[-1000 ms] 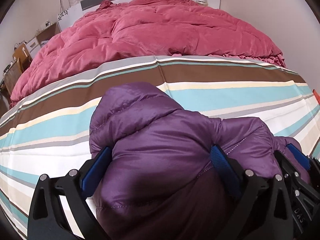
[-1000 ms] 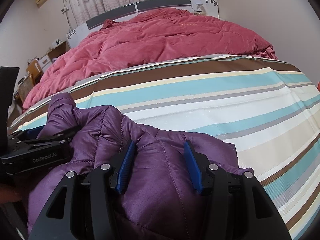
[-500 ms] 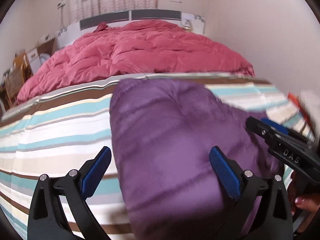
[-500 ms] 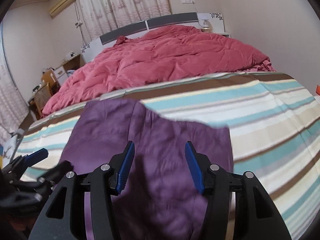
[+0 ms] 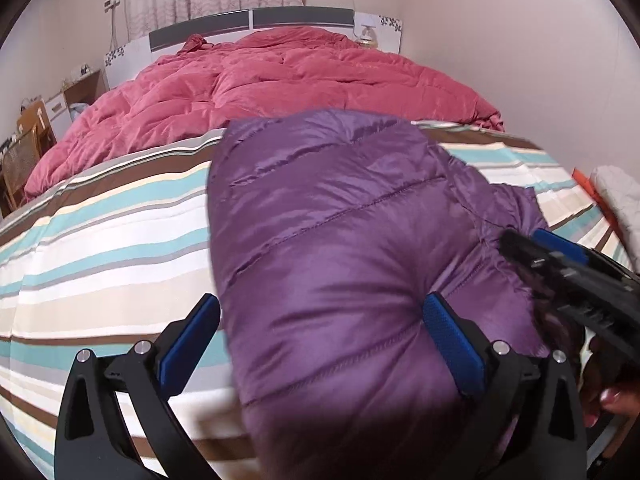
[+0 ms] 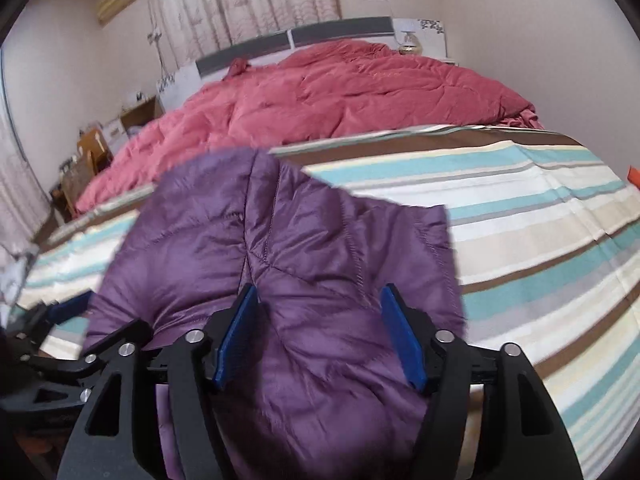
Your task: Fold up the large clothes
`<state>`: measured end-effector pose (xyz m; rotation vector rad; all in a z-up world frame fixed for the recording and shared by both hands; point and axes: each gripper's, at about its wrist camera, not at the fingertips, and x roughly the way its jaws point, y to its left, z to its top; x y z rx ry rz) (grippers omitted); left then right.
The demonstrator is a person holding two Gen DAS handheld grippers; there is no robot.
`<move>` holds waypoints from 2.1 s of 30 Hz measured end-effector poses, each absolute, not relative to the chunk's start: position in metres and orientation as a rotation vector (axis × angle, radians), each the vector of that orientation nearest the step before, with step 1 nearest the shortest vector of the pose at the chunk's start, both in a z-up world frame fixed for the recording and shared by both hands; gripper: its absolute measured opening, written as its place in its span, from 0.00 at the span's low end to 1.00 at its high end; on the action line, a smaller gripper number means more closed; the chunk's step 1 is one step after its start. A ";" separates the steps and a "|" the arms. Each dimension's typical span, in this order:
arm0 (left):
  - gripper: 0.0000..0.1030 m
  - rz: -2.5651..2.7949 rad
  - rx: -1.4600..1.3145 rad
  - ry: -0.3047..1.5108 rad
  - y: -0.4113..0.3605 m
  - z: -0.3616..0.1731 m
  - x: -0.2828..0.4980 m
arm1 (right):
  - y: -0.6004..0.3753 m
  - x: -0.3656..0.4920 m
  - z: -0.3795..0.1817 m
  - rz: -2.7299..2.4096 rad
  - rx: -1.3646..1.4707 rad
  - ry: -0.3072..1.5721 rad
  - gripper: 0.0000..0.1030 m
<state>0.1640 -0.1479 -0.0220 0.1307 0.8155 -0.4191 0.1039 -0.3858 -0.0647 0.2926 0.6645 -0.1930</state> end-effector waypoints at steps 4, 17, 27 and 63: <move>0.98 -0.437 0.067 0.792 -0.122 -0.012 0.162 | -0.407 0.076 -0.050 -0.230 0.347 0.650 0.79; 0.98 -0.538 -0.083 0.955 -0.101 -0.027 0.175 | -0.451 0.090 -0.101 -0.083 0.699 0.849 0.79; 0.98 -0.558 -0.005 1.021 -0.115 -0.035 0.183 | -0.458 0.110 -0.118 0.010 0.774 0.895 0.79; 0.44 -0.663 -0.008 0.771 -0.087 0.037 0.141 | -0.420 0.079 -0.048 0.207 0.739 0.562 0.30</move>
